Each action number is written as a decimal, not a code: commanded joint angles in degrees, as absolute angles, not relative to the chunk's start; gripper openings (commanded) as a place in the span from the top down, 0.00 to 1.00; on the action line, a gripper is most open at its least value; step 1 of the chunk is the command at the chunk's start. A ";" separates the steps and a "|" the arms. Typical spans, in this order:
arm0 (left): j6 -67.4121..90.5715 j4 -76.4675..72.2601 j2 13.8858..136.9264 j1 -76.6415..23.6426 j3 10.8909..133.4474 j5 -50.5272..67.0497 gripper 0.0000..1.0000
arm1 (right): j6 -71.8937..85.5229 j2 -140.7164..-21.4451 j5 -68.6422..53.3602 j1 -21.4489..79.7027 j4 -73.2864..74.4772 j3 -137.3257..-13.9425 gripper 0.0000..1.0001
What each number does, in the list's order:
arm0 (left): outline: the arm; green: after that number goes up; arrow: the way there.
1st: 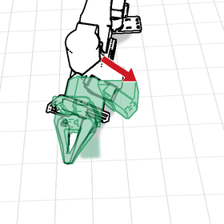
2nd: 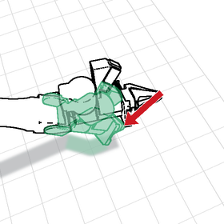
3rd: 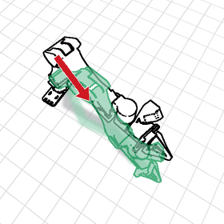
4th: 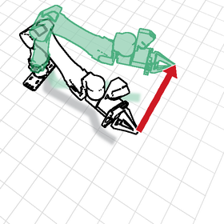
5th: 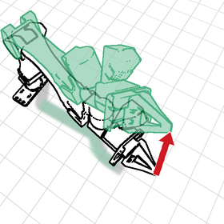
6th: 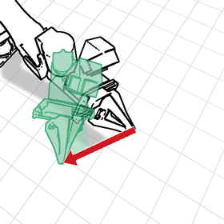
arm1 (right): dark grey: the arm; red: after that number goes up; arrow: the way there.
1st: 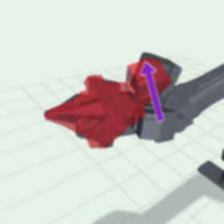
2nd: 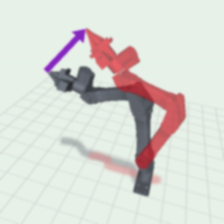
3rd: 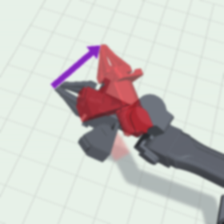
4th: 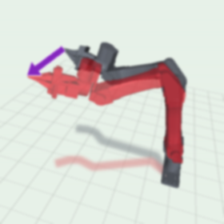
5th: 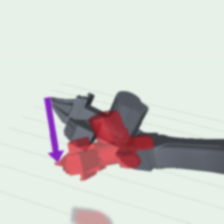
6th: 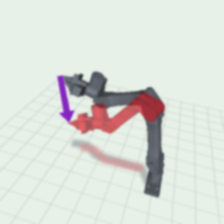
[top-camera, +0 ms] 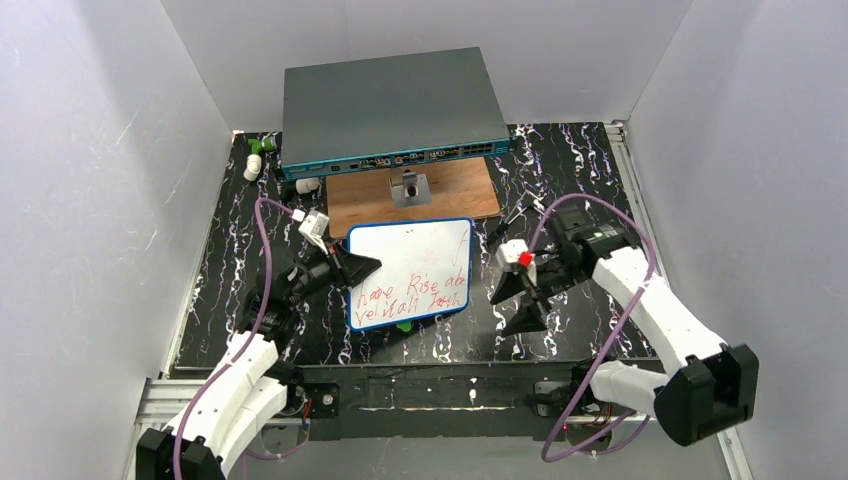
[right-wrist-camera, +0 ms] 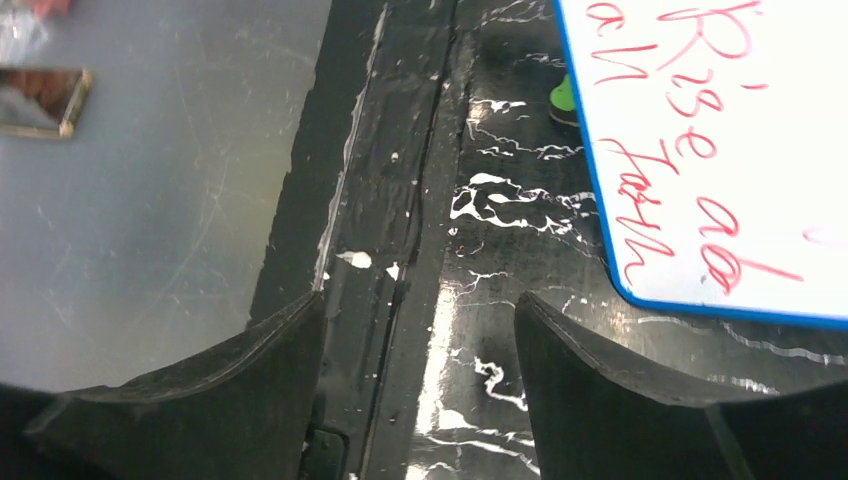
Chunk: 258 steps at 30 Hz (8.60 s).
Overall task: Erase the whiteboard
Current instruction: Pick up the whiteboard eraser from the center of the board, then erase the whiteboard at the center of the board.
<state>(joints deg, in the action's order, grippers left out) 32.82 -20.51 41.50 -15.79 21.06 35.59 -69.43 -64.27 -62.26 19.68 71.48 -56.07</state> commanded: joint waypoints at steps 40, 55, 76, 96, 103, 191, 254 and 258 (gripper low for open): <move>6.09 2.14 42.22 -15.46 31.78 29.11 1.00 | -62.06 -95.27 -31.86 61.85 38.08 -68.98 0.24; -1.51 2.71 43.97 -14.43 32.32 25.94 1.00 | -66.37 -103.64 -23.17 63.81 35.49 -74.00 0.27; -2.22 4.02 43.42 -14.48 32.34 25.65 1.00 | -65.97 -104.58 -24.36 63.57 38.87 -76.94 0.33; -2.37 4.31 43.67 -14.49 32.50 25.53 1.00 | -67.86 -112.83 -25.08 60.38 40.99 -81.75 0.51; -2.25 4.36 43.59 -14.50 32.52 25.75 1.00 | -68.09 -113.25 -24.43 60.38 41.47 -80.70 0.62; 35.25 -11.59 45.06 -37.59 18.33 18.19 1.00 | -14.05 -71.27 -35.98 29.66 9.36 -45.79 0.99; 32.59 -11.33 46.32 -38.06 17.68 20.98 1.00 | 4.29 -84.29 -10.90 26.74 -0.10 -51.74 0.99; 32.09 -11.57 46.57 -38.03 17.64 21.39 1.00 | 4.00 -83.28 -23.14 27.44 1.59 -49.70 0.99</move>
